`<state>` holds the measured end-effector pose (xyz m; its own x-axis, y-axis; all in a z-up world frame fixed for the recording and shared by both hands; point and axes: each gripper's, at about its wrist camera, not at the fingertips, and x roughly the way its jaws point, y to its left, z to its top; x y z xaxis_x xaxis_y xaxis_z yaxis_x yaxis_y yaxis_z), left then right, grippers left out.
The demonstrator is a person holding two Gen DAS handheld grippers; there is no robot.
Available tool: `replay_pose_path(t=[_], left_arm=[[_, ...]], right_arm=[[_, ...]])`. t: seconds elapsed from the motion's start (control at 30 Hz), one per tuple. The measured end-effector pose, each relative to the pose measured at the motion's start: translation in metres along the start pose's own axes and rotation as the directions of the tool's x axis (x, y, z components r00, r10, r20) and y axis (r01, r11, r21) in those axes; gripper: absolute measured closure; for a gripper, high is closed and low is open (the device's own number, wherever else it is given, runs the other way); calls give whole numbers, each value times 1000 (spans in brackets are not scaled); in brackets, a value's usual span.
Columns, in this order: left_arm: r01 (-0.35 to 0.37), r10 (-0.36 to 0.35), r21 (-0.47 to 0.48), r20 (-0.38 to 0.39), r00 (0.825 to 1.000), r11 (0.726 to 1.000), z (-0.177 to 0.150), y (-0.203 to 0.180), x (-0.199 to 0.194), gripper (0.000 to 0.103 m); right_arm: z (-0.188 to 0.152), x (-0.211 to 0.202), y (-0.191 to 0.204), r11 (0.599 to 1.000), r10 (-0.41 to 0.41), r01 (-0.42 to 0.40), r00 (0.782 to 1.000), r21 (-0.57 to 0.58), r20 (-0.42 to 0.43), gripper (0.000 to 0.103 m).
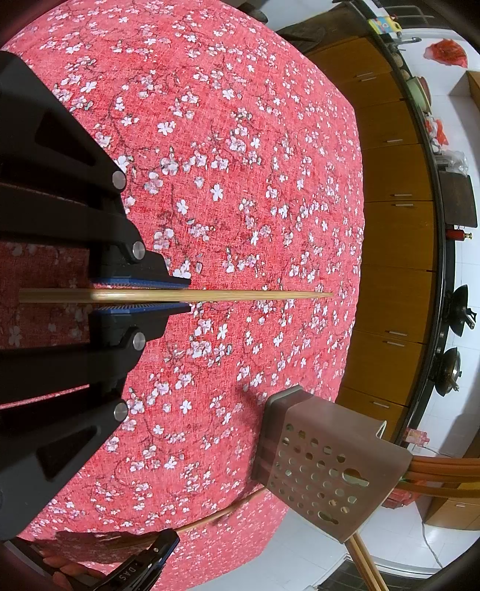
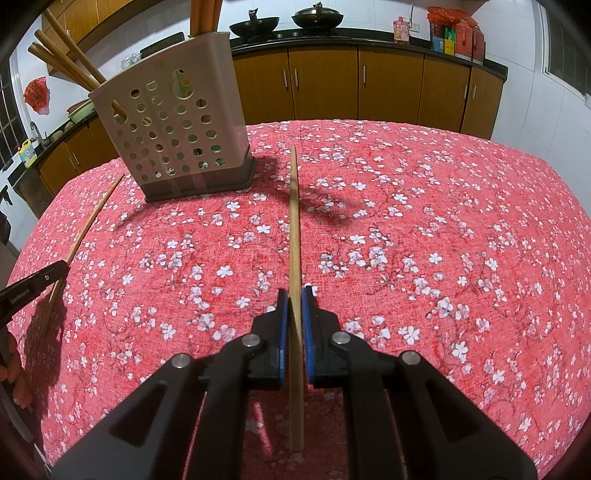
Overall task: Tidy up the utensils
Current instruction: 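Hold the grasped chopstick in the left tool while the right tool holds its own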
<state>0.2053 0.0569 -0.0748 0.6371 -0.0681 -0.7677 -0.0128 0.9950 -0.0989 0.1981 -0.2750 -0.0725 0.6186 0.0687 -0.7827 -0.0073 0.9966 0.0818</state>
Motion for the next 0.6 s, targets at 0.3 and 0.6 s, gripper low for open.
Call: replay_pose_path(t=[0.3, 0.6], left_arm=[[-13, 13, 5, -1, 1000, 1000, -3, -3, -4, 94], [-34, 35, 39, -10, 999, 999, -5, -7, -6, 95]], right_arm=[[0, 3, 1, 1000, 11, -11, 1000, 12, 0, 94], [1, -5, 2, 1000, -8, 8, 1000, -7, 18, 95]])
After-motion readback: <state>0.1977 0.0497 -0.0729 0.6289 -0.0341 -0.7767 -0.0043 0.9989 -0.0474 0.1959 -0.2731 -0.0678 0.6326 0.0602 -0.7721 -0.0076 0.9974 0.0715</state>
